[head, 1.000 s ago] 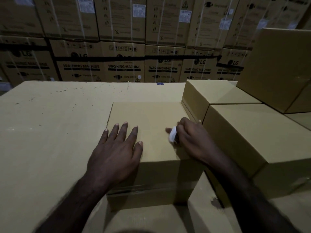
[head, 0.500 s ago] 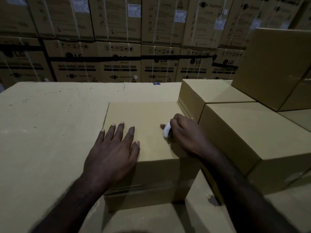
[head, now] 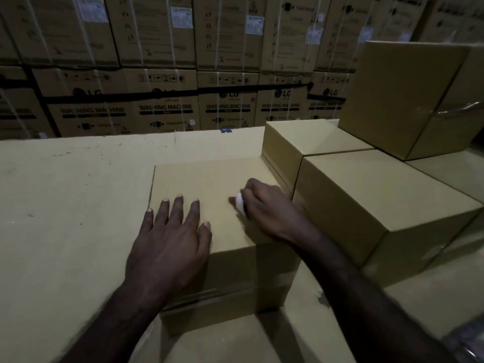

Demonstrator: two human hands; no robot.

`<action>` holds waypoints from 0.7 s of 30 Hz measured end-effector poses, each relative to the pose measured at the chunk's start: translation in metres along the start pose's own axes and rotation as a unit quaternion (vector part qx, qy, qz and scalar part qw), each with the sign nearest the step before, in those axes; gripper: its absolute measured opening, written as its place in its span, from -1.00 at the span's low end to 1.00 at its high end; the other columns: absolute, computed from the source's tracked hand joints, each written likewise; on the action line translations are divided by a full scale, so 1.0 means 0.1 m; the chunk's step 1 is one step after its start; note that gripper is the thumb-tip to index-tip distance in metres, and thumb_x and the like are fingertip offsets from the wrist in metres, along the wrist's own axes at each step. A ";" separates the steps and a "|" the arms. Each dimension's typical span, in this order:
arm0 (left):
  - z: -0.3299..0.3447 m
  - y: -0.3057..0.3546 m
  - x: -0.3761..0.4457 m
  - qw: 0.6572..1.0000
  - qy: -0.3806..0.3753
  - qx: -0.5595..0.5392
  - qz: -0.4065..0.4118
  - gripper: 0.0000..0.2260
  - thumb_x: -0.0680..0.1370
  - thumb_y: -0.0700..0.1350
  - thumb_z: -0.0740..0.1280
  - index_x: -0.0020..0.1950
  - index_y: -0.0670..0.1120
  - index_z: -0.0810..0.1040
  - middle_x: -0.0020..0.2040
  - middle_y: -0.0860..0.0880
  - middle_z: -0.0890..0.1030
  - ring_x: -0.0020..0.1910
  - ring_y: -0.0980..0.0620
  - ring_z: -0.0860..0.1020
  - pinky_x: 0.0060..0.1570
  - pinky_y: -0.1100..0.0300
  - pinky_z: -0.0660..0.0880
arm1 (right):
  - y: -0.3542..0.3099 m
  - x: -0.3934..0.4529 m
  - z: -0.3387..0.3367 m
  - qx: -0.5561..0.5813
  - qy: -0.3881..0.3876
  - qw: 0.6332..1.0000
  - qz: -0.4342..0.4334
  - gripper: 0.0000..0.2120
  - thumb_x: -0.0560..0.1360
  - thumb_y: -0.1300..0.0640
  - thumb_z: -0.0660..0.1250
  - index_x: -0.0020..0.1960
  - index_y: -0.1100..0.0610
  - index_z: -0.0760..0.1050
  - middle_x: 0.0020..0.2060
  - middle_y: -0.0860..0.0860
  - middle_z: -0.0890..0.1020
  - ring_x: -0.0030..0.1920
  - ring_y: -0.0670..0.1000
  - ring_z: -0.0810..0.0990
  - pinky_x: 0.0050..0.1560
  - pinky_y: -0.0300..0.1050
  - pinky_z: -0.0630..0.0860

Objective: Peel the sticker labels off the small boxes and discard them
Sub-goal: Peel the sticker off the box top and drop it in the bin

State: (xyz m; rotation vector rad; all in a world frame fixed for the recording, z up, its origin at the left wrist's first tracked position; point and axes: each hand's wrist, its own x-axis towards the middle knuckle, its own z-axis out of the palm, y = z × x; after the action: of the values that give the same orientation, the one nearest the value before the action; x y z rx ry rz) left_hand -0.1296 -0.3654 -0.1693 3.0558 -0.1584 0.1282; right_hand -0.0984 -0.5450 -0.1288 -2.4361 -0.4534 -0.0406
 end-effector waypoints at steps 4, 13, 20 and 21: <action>0.00 0.00 0.00 1.000 -0.008 -0.002 0.002 -0.34 0.50 0.21 -0.34 0.58 0.02 -0.14 0.60 -0.08 -0.10 0.57 -0.07 -0.10 0.51 -0.06 -0.11 | -0.01 -0.08 0.12 0.037 0.000 0.999 0.001 -0.81 0.66 0.05 0.06 -0.02 0.06 0.39 -0.05 0.04 0.57 -0.12 -0.02 0.54 -0.20 -0.17 0.34; -0.09 0.15 0.06 0.998 -0.019 -0.048 0.034 -0.38 0.55 0.24 -0.25 0.58 0.04 0.00 0.59 -0.04 0.03 0.56 -0.07 -0.01 0.49 -0.16 0.01 | 0.40 -0.63 -0.22 0.150 0.249 0.955 0.055 -0.84 0.62 0.06 0.20 -0.12 0.03 0.46 -0.25 0.00 0.57 -0.24 -0.09 0.59 -0.30 -0.05 0.56; -0.30 1.21 -0.08 0.987 0.042 -0.088 0.126 -0.29 0.51 0.35 -0.27 0.55 0.05 0.14 0.54 0.00 0.22 0.53 -0.06 0.13 0.48 -0.10 0.11 | 0.90 -1.47 -0.77 0.170 0.380 0.908 0.046 -0.94 0.54 0.17 0.38 -0.09 0.08 0.63 -0.26 0.02 0.67 -0.23 0.03 0.63 -0.18 0.18 0.60; -0.31 1.41 -0.12 0.984 0.056 -0.095 0.141 -0.30 0.50 0.34 -0.23 0.54 0.05 0.19 0.52 0.01 0.28 0.51 -0.06 0.18 0.46 -0.09 0.15 | 0.98 -1.62 -0.87 0.172 0.391 0.903 0.043 -0.94 0.54 0.18 0.38 -0.08 0.08 0.63 -0.27 0.03 0.66 -0.26 0.03 0.62 -0.22 0.15 0.60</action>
State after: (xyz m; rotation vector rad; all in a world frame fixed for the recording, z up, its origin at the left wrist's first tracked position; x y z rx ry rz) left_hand -0.1594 -0.5013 -0.1287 2.8098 -0.5622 0.2830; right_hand -0.2104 -0.7199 -0.1422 -1.8796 0.0204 -0.8005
